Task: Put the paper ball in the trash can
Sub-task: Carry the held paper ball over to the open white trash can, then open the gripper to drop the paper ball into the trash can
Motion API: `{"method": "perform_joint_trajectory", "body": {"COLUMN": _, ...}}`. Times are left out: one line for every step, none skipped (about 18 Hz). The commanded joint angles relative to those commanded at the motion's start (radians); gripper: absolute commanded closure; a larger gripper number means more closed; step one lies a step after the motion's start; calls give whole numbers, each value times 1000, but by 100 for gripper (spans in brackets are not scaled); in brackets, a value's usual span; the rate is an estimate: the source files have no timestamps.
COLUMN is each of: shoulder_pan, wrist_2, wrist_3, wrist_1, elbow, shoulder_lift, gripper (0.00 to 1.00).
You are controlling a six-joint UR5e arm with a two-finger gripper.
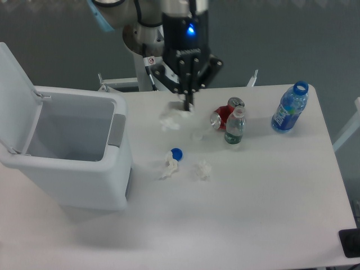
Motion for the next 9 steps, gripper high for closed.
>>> {"method": "perform_joint_trajectory", "body": {"shoulder_pan": -20, "wrist_2": -15, "wrist_3": 0, "wrist_1": 0, "elbow": -3, "shoulder_lift": 0, "gripper": 100}}
{"method": "perform_joint_trajectory", "body": {"shoulder_pan": -34, "wrist_2": -29, "wrist_3": 2, "wrist_1": 0, "elbow": -8, "shoulder_lift": 0, "gripper": 100}}
{"method": "perform_joint_trajectory", "body": {"shoulder_pan": -49, "wrist_2": -37, "wrist_3": 2, "wrist_1": 0, "elbow": -17, "shoulder_lift": 2, "gripper": 100}}
{"method": "perform_joint_trajectory", "body": {"shoulder_pan": -66, "wrist_2": -43, "wrist_3": 3, "wrist_1": 0, "elbow": -18, "shoulder_lift": 0, "gripper": 100}}
{"method": "perform_joint_trajectory", "body": {"shoulder_pan": -86, "wrist_2": -51, "wrist_3": 3, "wrist_1": 0, "elbow": -18, "shoulder_lift": -2, "gripper": 100}}
{"method": "perform_joint_trajectory", "body": {"shoulder_pan": -101, "wrist_2": -58, "wrist_3": 3, "wrist_1": 0, "elbow": -20, "shoulder_lift": -3, "gripper": 100}}
{"method": "perform_joint_trajectory", "body": {"shoulder_pan": -121, "wrist_2": -64, "wrist_3": 3, "wrist_1": 0, "elbow": -25, "shoulder_lift": -2, "gripper": 100}}
{"method": "perform_joint_trajectory", "body": {"shoulder_pan": -140, "wrist_2": -63, "wrist_3": 3, "wrist_1": 0, "elbow": -38, "shoulder_lift": 0, "gripper": 100}}
{"method": "perform_joint_trajectory", "body": {"shoulder_pan": -170, "wrist_2": -65, "wrist_3": 5, "wrist_1": 0, "elbow": -60, "shoulder_lift": 6, "gripper": 100}}
